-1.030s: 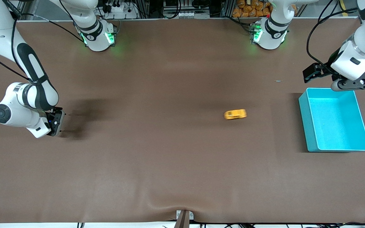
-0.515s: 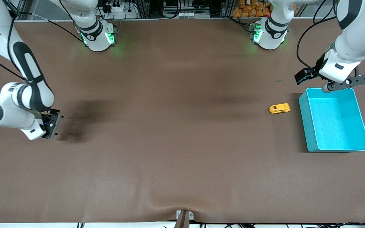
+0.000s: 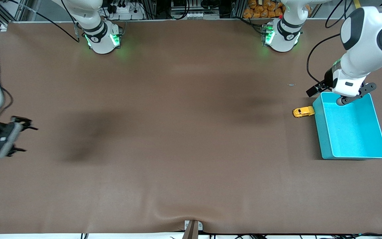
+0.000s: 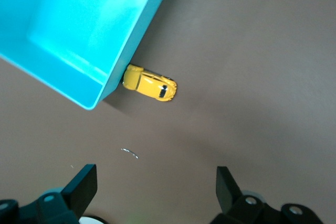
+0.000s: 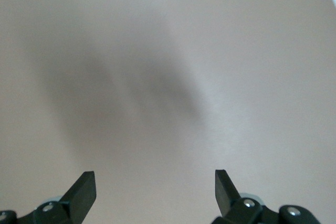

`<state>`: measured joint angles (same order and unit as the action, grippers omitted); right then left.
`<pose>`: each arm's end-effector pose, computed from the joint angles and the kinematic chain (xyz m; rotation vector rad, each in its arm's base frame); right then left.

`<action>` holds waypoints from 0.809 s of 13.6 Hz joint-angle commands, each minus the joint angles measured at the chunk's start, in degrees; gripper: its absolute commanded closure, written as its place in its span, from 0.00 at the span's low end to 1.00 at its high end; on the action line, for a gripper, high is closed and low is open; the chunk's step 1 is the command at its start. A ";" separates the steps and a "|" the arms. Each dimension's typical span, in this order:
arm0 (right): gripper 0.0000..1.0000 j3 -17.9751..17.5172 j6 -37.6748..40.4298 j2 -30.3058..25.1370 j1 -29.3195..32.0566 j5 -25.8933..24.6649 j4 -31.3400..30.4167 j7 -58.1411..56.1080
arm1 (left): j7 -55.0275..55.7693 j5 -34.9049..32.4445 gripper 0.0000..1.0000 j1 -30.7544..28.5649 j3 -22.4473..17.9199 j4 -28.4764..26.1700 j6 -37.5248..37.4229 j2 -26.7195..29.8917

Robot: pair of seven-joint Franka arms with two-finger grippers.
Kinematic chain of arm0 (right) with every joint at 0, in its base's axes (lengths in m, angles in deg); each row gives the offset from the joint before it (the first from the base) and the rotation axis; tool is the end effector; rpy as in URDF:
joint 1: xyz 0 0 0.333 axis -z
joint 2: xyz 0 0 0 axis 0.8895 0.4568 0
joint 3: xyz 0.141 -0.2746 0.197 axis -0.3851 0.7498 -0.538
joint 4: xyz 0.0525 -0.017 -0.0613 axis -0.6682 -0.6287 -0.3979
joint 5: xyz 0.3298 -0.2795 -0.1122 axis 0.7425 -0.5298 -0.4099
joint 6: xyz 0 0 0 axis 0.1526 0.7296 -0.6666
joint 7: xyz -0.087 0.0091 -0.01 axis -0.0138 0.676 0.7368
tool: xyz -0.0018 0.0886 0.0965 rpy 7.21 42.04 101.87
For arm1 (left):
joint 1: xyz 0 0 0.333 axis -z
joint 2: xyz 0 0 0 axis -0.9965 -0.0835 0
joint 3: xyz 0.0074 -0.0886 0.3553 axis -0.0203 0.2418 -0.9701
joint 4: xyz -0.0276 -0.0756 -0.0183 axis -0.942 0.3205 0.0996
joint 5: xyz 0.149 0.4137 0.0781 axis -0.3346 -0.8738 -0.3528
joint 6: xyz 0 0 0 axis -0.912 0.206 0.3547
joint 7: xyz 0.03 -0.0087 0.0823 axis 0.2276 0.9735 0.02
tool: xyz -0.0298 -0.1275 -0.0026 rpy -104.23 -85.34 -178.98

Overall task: Wind and store yellow beetle car
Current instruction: 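Move the left gripper to the car while the right gripper retracts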

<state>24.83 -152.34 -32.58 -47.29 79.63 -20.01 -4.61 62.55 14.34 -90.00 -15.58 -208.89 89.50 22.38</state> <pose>0.7382 -0.1536 0.4448 -2.5673 -1.5644 -0.0937 0.5218 -0.0335 0.4279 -2.9156 -0.8586 0.1751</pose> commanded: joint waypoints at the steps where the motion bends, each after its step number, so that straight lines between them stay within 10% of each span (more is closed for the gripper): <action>1: 0.00 -1.06 5.80 0.62 -0.93 2.41 8.25 10.74 | 9.72 1.57 0.00 -1.01 0.41 -1.69 4.24 -3.23; 11: 0.00 -0.71 14.26 -7.55 -8.30 -4.51 10.20 58.54 | 32.25 3.23 0.00 -8.91 0.41 -13.81 23.93 -5.43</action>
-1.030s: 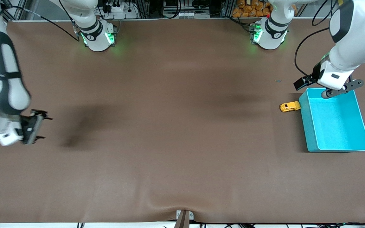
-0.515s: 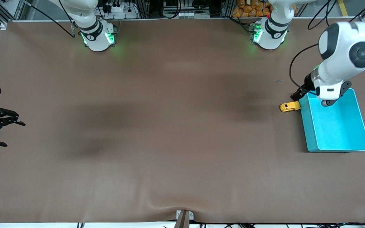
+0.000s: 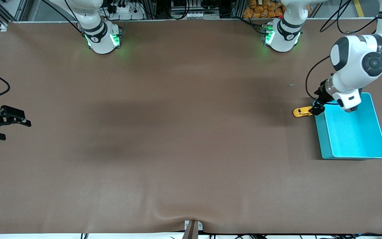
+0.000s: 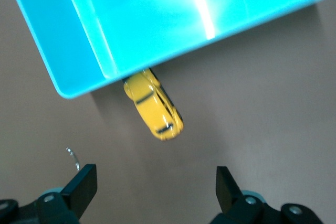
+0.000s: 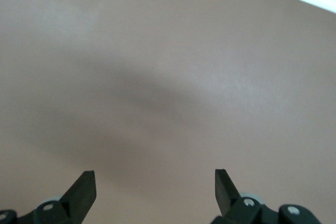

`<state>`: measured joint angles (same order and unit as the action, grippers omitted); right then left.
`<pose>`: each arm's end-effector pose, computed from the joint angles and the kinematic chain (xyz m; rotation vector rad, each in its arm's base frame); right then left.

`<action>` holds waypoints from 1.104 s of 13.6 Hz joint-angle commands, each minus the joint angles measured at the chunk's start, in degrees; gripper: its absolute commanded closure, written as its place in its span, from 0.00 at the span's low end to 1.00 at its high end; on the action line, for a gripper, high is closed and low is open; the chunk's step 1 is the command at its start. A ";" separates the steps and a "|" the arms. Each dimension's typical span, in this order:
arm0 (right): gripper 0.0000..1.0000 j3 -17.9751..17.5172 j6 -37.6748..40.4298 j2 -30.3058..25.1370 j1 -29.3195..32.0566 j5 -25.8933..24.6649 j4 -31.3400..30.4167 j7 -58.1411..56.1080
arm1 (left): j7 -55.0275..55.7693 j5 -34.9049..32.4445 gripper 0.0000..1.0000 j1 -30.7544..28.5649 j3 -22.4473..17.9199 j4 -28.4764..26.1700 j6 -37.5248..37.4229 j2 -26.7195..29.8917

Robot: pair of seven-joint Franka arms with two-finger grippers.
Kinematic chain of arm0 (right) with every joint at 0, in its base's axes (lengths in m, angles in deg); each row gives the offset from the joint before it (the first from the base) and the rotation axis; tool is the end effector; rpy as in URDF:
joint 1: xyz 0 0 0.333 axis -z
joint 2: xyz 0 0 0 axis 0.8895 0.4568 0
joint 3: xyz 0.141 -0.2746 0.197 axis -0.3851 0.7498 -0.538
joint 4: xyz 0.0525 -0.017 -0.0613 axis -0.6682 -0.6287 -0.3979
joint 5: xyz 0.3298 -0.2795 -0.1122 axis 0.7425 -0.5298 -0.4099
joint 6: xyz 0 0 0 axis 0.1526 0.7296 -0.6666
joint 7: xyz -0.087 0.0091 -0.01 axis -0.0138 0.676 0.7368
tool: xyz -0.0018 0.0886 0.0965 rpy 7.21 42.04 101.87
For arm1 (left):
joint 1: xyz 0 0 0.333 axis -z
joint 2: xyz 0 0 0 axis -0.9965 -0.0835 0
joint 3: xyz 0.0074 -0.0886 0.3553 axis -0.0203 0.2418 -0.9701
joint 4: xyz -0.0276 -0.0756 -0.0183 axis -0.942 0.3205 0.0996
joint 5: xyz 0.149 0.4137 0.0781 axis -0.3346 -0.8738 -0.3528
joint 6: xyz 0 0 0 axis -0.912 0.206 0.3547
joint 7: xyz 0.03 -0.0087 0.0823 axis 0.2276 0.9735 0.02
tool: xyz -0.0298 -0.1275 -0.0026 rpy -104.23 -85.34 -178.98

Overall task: Wind and store yellow beetle car
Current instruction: 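Move the left gripper to the car while the right gripper retracts, then lower the left gripper and close it on the yellow car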

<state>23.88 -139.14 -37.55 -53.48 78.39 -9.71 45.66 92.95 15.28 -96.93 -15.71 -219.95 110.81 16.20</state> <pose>0.7273 -0.0613 0.5852 -2.9679 -0.5586 -0.0318 0.5122 0.0295 0.3086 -2.5267 -1.7778 0.0769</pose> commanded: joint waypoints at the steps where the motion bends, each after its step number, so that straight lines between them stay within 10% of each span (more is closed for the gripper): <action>1: 0.00 0.25 1.06 -3.63 -2.39 -3.72 -0.27 11.98 | 3.17 2.38 0.00 -2.42 0.54 -3.63 3.94 0.57; 7: 0.00 0.16 8.97 -8.74 -3.01 -3.64 -1.58 24.41 | 6.69 2.47 0.00 -4.54 0.62 -3.98 11.85 -5.74; 15: 0.00 0.43 -0.32 -18.91 -2.92 -3.81 -17.11 24.49 | 7.49 2.47 0.00 -3.75 1.94 -5.21 16.59 -9.62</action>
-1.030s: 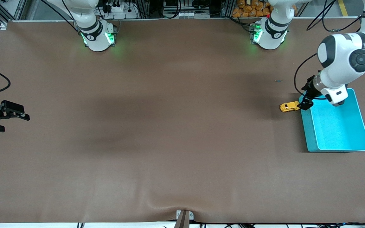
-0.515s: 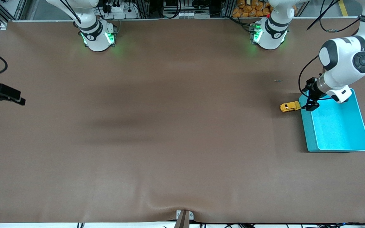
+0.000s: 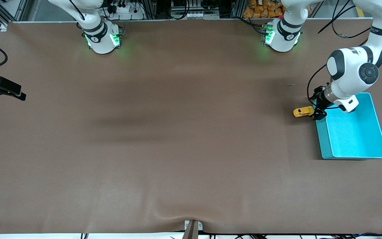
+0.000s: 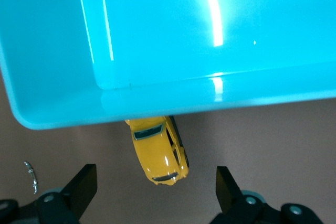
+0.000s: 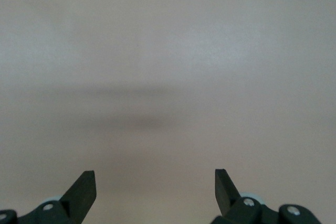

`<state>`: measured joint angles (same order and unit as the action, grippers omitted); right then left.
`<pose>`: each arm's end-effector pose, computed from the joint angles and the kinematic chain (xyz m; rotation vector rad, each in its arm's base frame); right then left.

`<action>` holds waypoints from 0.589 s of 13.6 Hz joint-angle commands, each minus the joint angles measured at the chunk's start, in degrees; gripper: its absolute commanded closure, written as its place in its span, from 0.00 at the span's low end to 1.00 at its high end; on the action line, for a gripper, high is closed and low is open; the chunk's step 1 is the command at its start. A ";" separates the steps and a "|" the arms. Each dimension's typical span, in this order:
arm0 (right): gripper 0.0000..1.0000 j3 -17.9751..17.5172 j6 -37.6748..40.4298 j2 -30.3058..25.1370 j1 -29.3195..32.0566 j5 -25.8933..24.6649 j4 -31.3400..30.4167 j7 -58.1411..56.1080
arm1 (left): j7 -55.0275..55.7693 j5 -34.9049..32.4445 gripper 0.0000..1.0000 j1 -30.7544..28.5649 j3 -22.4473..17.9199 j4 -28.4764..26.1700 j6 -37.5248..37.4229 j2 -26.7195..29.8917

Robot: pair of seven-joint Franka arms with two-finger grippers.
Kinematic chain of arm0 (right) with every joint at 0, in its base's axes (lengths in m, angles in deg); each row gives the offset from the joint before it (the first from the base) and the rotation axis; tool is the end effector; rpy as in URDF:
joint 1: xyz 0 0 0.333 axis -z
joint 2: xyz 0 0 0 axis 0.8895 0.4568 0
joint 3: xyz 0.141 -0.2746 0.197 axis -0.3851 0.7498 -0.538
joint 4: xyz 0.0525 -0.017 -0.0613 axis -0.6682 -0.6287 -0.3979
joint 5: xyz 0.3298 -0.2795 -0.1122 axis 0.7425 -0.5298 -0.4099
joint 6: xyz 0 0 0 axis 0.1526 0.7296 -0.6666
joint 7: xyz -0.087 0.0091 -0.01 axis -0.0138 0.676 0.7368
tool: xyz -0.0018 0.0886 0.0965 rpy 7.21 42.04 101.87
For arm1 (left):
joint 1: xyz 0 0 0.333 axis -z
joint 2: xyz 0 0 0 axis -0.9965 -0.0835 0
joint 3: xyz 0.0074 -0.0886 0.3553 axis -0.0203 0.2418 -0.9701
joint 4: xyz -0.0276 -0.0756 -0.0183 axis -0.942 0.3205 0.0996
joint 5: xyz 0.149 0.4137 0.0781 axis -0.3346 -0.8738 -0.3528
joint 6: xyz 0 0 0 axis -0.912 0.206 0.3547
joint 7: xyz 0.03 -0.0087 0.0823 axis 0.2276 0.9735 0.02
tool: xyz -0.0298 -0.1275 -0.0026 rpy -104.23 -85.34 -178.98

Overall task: Wind and store yellow beetle car
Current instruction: 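Lower the left gripper and close it on the yellow car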

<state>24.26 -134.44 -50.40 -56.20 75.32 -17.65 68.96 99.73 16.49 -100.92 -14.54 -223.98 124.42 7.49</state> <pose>0.6471 -0.0277 0.6590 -3.0891 -0.0235 0.0115 0.5022 0.0514 0.2219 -2.3839 -2.0275 0.0871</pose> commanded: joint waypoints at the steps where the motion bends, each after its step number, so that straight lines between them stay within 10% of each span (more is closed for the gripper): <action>1: 0.00 0.04 -7.23 -8.35 -0.20 -0.74 -12.42 1.27 | 0.71 1.26 0.00 0.15 0.78 -1.80 4.65 -1.35; 8: 0.00 0.21 -3.47 -9.87 0.24 -0.74 -11.05 1.28 | 0.71 1.08 0.00 0.15 0.69 -1.81 9.32 -5.13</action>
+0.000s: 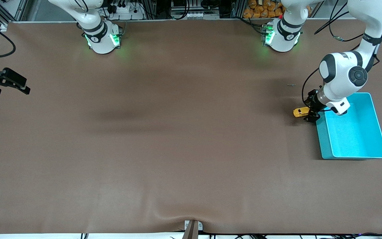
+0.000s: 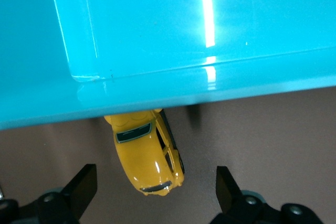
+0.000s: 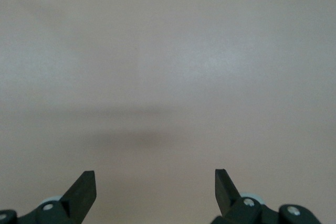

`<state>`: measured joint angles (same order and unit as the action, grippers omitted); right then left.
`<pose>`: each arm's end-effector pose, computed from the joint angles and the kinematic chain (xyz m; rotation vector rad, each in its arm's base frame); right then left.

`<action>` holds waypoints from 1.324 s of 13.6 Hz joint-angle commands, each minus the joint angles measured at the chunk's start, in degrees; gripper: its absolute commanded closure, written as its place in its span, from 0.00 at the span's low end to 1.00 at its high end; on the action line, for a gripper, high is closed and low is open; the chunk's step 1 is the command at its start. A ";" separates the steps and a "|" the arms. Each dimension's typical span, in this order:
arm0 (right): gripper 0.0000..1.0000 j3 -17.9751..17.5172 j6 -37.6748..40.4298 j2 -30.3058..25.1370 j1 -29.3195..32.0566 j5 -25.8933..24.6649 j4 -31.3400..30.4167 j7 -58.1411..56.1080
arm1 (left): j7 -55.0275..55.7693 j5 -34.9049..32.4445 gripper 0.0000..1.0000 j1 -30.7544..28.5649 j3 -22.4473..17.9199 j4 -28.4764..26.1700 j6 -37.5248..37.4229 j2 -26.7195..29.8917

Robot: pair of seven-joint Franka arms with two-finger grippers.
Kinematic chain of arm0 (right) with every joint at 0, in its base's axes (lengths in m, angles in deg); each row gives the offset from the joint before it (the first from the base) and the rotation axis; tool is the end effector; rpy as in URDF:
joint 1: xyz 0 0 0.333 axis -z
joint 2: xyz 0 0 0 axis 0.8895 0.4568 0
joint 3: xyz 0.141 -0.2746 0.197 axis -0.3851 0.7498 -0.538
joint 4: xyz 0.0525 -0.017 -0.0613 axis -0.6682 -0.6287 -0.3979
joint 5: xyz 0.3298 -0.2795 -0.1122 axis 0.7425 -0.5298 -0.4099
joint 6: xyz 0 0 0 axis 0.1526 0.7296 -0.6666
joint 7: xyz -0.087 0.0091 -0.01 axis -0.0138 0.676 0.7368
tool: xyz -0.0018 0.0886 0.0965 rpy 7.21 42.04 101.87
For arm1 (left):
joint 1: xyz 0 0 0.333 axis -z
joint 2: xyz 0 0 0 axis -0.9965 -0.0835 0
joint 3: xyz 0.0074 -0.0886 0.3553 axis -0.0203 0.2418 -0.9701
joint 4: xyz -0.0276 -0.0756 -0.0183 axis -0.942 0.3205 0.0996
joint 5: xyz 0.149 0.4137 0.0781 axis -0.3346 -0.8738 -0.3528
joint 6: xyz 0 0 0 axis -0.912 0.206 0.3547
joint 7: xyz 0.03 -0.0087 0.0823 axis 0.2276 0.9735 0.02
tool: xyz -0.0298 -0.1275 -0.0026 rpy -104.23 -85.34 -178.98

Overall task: Wind and store yellow beetle car
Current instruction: 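Lower the left gripper and close it on the yellow car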

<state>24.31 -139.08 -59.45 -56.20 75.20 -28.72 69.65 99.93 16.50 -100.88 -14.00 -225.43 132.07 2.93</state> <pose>0.5996 -0.0228 0.6630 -3.1037 -0.0004 -0.0573 0.4985 0.0442 0.1844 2.3830 2.0189 -0.0611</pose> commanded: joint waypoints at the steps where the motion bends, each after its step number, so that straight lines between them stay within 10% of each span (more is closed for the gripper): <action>1: 0.00 0.25 1.52 -0.81 0.33 -0.62 0.19 0.50 | 0.51 1.08 0.00 0.11 0.15 -0.35 1.94 -1.09; 8: 0.00 0.16 3.97 -0.73 0.15 0.25 2.39 1.47 | 0.59 0.73 0.00 -0.33 -0.03 -0.18 6.15 -4.00; 11: 0.00 0.16 4.51 -0.64 0.24 -0.45 3.80 1.29 | 1.03 0.73 0.85 -0.42 -0.03 -0.09 6.42 -3.91; 18: 0.00 0.34 4.42 0.24 0.50 -0.54 3.97 1.29 | 3.58 0.64 0.94 1.77 1.73 0.61 5.37 -1.11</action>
<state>25.03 -135.42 -59.78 -56.11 75.12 -25.50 69.90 101.79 16.50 -100.63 -13.10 -224.51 137.92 -0.85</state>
